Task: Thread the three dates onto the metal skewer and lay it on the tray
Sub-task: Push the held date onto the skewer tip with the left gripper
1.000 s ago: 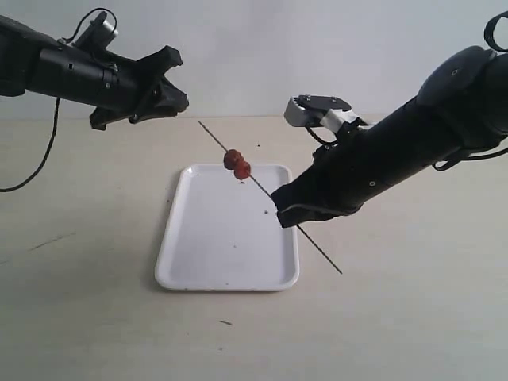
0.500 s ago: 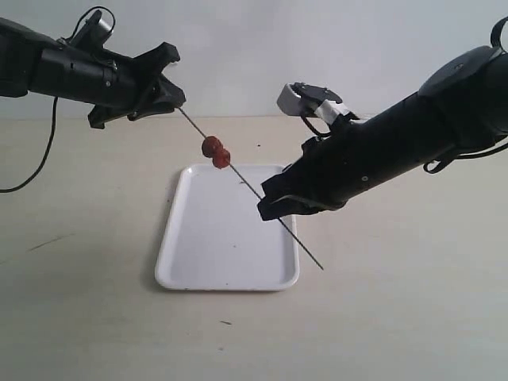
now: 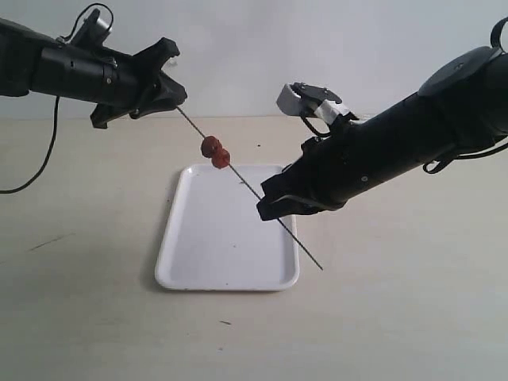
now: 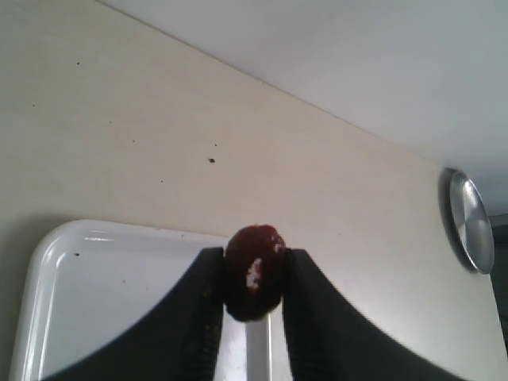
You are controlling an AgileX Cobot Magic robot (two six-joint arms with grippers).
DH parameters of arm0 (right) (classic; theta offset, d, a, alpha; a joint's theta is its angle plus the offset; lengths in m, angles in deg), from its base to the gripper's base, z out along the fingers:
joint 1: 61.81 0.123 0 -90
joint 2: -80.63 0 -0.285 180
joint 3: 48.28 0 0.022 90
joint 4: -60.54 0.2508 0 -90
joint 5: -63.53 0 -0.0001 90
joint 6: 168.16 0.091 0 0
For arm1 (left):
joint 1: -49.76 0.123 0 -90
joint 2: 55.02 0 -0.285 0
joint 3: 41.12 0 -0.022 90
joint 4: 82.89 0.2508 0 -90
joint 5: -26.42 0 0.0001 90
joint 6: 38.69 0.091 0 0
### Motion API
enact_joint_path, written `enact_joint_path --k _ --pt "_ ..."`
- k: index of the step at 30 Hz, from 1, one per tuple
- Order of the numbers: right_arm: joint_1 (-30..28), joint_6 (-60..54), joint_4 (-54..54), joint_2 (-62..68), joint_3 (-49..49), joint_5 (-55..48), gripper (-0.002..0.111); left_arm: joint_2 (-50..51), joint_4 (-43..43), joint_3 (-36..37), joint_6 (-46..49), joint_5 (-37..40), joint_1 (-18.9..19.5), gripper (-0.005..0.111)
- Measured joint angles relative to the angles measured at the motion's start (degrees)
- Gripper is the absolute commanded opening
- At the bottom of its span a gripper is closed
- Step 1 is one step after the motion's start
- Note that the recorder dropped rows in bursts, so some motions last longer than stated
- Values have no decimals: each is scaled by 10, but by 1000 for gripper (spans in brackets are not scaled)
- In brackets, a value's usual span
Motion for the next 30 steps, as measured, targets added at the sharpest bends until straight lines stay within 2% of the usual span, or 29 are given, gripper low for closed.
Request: enact_joint_path --k 10,22,30 --pt "0 40 -36 1 0 29 0 0 -13 0 0 66 11 27" --pt "0 71 -71 1 0 28 0 0 -45 0 0 160 74 27" --pt "0 35 -48 1 0 0 0 0 -70 0 7 197 76 27"
